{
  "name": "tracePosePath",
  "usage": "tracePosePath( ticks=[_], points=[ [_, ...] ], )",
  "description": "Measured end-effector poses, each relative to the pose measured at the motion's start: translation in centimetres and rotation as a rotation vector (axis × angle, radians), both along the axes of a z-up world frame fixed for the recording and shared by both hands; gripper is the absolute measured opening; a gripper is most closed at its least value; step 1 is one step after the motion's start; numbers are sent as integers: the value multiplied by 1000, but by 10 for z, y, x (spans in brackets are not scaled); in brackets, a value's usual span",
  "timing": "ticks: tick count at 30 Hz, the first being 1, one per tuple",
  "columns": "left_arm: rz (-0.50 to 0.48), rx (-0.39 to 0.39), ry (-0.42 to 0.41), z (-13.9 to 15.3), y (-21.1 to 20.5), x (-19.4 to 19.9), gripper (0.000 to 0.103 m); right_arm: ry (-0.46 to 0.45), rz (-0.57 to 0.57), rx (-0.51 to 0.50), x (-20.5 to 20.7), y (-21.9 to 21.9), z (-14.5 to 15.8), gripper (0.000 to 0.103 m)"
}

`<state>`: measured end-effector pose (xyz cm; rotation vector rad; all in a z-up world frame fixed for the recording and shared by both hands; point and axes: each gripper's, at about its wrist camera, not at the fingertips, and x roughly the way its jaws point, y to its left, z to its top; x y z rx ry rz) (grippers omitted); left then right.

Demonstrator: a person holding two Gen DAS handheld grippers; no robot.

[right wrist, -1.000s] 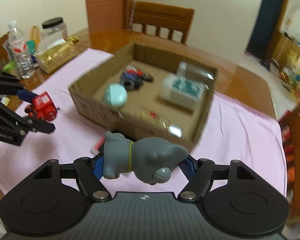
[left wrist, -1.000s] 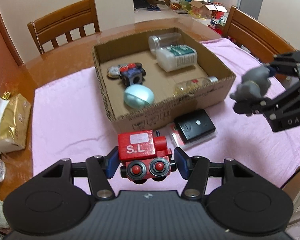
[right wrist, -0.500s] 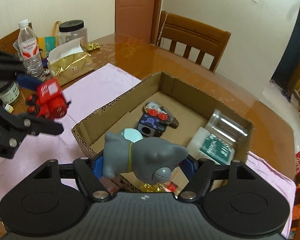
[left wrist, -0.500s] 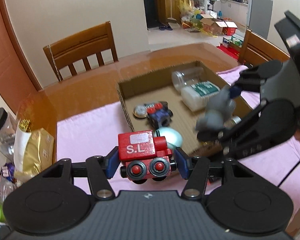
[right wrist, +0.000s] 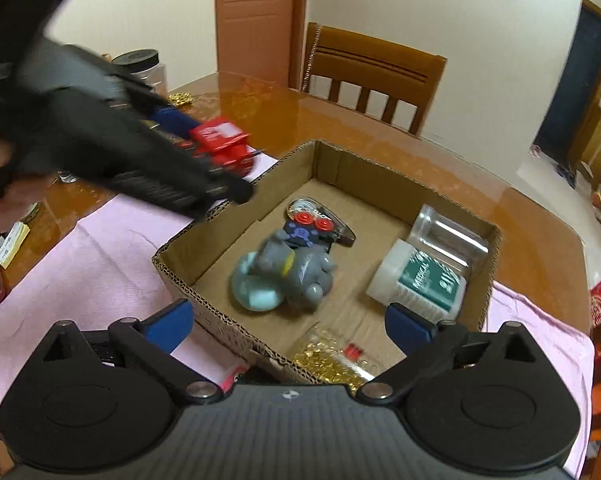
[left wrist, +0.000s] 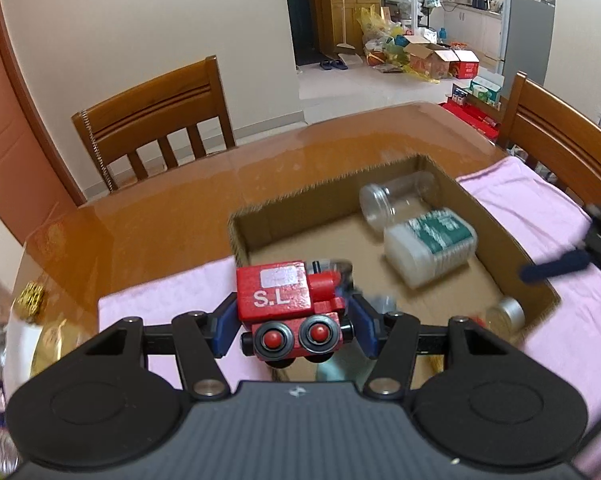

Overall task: Organize rigid objects
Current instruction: 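Open the right tool to drop the grey cat while the left tool releases the train into the box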

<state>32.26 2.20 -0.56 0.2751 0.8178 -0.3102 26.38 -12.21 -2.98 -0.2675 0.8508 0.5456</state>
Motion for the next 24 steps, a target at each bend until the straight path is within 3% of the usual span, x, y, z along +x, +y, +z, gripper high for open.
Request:
tracePosePath(
  ticks=[10, 12, 13, 14, 24],
  points=[
    [10, -7, 51, -36, -33, 69, 58, 17, -112, 46, -14, -19, 5, 103],
    [29, -4, 53, -41, -36, 76, 74, 18, -130, 53, -16, -24, 5, 103],
    [35, -4, 46, -41, -36, 77, 92, 19, -138, 55, -17, -25, 5, 103],
    [45, 1, 28, -41, -36, 77, 99, 19, -146, 56, -18, -26, 5, 103],
    [79, -23, -22, -16, -15, 46, 99, 49, -233, 51, -32, -41, -9, 103]
  ],
)
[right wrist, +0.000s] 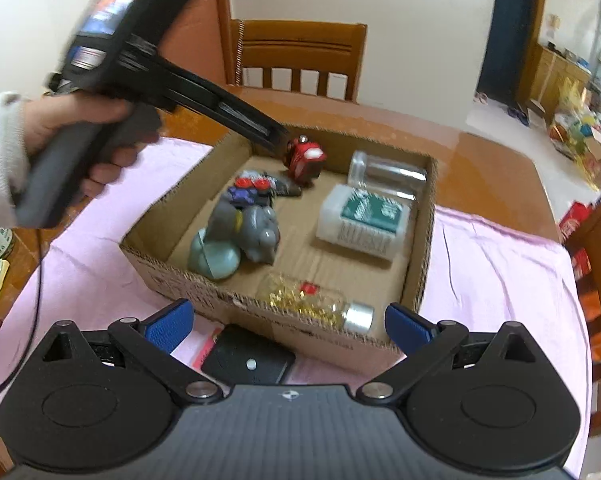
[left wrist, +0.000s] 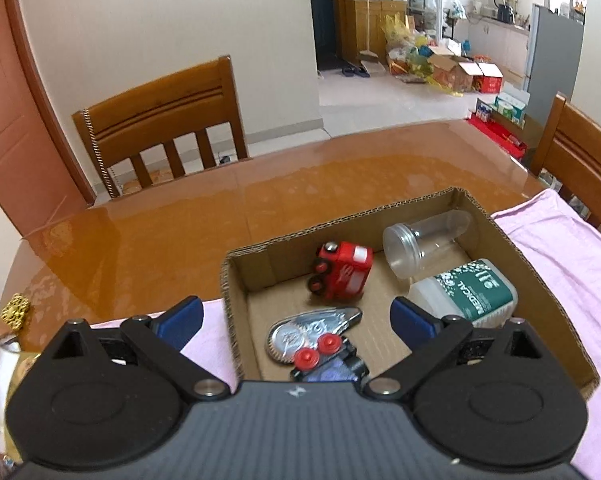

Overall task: Organize rigid objects
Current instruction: 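Open the right tool to drop the grey cat while the left tool releases the train into the box, then move the right tool to the black device and close on it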

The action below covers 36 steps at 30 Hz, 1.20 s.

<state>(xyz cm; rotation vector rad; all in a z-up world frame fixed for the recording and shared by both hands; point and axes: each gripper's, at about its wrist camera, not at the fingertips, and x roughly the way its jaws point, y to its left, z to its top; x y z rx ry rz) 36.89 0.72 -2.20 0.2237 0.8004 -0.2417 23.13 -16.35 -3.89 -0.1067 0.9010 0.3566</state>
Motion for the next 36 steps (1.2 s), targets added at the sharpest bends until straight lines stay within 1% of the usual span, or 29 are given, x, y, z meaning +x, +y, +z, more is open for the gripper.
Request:
tracePosePath(
  ticks=[7, 10, 16, 20, 22, 25, 28, 33, 36],
  points=[
    [53, -38, -9, 12, 27, -43, 100, 54, -58, -13, -19, -8, -26, 103],
    [83, -36, -11, 12, 37, -65, 100, 74, -83, -6, -26, -10, -34, 103],
    [169, -27, -22, 4, 57, -111, 102, 92, -123, 12, -27, -6, -52, 103],
    [232, -28, -8, -8, 69, -137, 102, 110, -162, 35, -24, 2, -66, 103],
    [261, -37, -14, -17, 75, -150, 102, 116, -180, 47, -22, 8, -72, 103],
    [284, -46, 8, -30, 80, -159, 102, 121, -197, 50, -14, 18, -81, 103],
    [283, -43, 30, -41, 82, -166, 102, 124, -207, 44, -4, 29, -88, 103],
    [267, -43, 49, -50, 83, -170, 102, 132, -246, 19, 9, 42, -98, 103],
    [253, -44, 60, -53, 83, -169, 102, 137, -270, 6, 11, 41, -102, 103]
  ],
)
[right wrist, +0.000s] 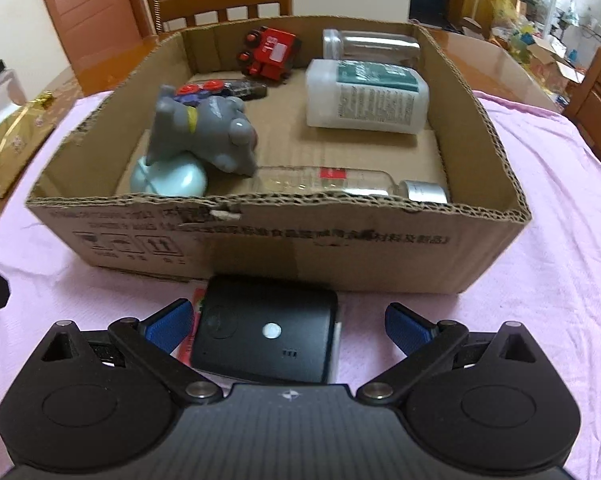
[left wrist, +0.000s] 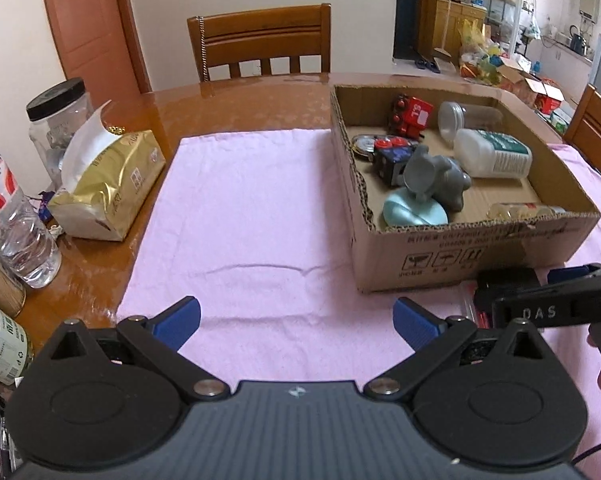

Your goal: Organize rigid objects

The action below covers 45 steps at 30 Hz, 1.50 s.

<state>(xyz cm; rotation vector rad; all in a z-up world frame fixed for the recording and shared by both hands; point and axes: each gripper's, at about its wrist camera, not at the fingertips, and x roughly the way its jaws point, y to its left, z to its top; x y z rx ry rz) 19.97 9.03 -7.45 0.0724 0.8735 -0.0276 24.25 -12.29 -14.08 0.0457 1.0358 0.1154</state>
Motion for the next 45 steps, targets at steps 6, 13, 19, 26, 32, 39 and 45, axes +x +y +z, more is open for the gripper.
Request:
tracePosePath(
  ticks=[6, 13, 19, 26, 32, 39, 45],
  points=[
    [-25, -19, 30, -4, -7, 0, 102, 8, -10, 16, -2, -13, -2, 103],
    [-31, -29, 64, -6, -30, 1, 102, 19, -2, 25, -2, -38, -3, 103],
    [-36, -11, 76, -6, -54, -2, 102, 3, 71, 9, -5, -49, -2, 101],
    [-22, -3, 88, -8, -63, -6, 102, -51, 169, -7, -18, -43, 8, 77],
    [-21, -4, 88, -8, -63, -8, 102, -40, 180, -3, -23, -44, 12, 75],
    [-34, -12, 89, -10, -63, -7, 102, -46, 112, -53, -29, -62, 15, 75],
    [-60, -14, 87, -10, -69, -5, 102, -53, 46, -93, -27, -85, 14, 75]
  ],
)
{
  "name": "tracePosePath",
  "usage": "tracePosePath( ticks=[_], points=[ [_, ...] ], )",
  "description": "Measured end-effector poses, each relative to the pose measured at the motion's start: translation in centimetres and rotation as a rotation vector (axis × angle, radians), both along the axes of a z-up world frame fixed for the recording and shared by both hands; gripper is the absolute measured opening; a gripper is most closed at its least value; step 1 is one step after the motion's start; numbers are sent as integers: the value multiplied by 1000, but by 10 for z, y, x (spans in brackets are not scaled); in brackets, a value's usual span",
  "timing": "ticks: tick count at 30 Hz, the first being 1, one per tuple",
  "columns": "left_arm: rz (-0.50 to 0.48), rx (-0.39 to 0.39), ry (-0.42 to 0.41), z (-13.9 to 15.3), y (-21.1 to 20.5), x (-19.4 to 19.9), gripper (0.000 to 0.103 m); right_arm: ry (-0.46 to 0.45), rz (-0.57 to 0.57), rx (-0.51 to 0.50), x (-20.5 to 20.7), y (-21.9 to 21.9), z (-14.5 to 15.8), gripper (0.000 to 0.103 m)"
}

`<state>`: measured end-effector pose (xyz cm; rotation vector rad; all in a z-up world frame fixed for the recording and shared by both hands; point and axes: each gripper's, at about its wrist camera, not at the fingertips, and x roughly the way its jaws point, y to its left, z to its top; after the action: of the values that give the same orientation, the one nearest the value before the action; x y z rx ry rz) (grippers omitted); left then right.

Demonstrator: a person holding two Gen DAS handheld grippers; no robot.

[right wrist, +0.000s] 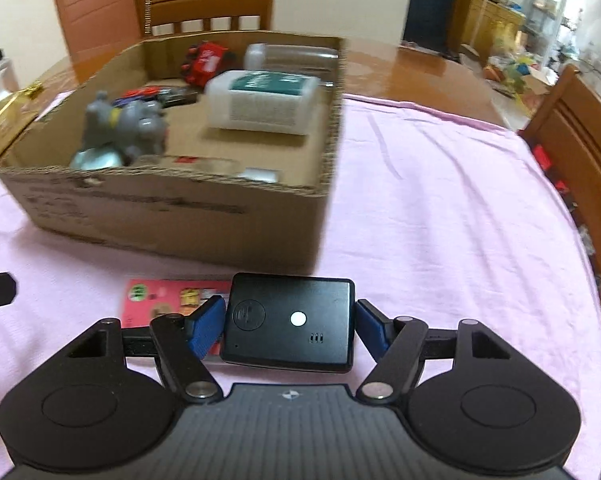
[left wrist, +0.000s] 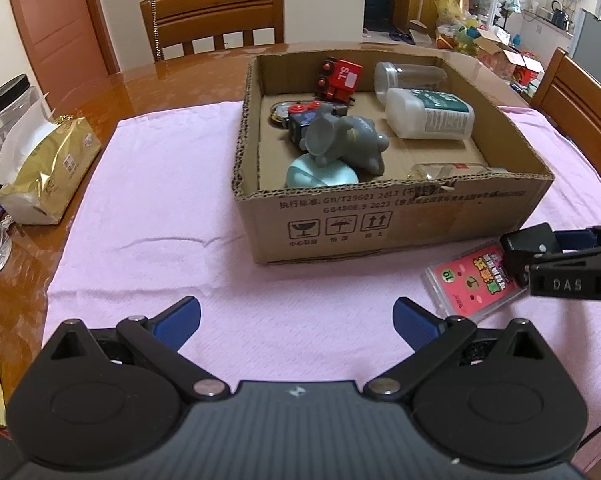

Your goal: Organize rigid objects

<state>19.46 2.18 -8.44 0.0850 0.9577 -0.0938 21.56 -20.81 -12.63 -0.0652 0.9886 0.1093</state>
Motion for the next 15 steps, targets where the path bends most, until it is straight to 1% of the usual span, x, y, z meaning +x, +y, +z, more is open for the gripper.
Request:
tracePosePath(
  ticks=[5, 9, 10, 12, 15],
  points=[
    [-16, 1, 5, -1, -3, 0, 102, -6, -34, -18, 5, -10, -1, 75],
    [-22, -2, 9, -2, -4, -2, 102, 19, -47, -42, 6, -15, -6, 75],
    [-22, -4, 10, -2, -4, -2, 102, 37, -48, -39, 6, -15, -8, 75],
    [-24, -4, 13, -3, -5, -2, 102, 43, -35, -16, 4, -14, -10, 75],
    [-33, 0, 20, -5, -6, -3, 102, 61, 10, 16, 0, -1, -9, 75]
  ],
)
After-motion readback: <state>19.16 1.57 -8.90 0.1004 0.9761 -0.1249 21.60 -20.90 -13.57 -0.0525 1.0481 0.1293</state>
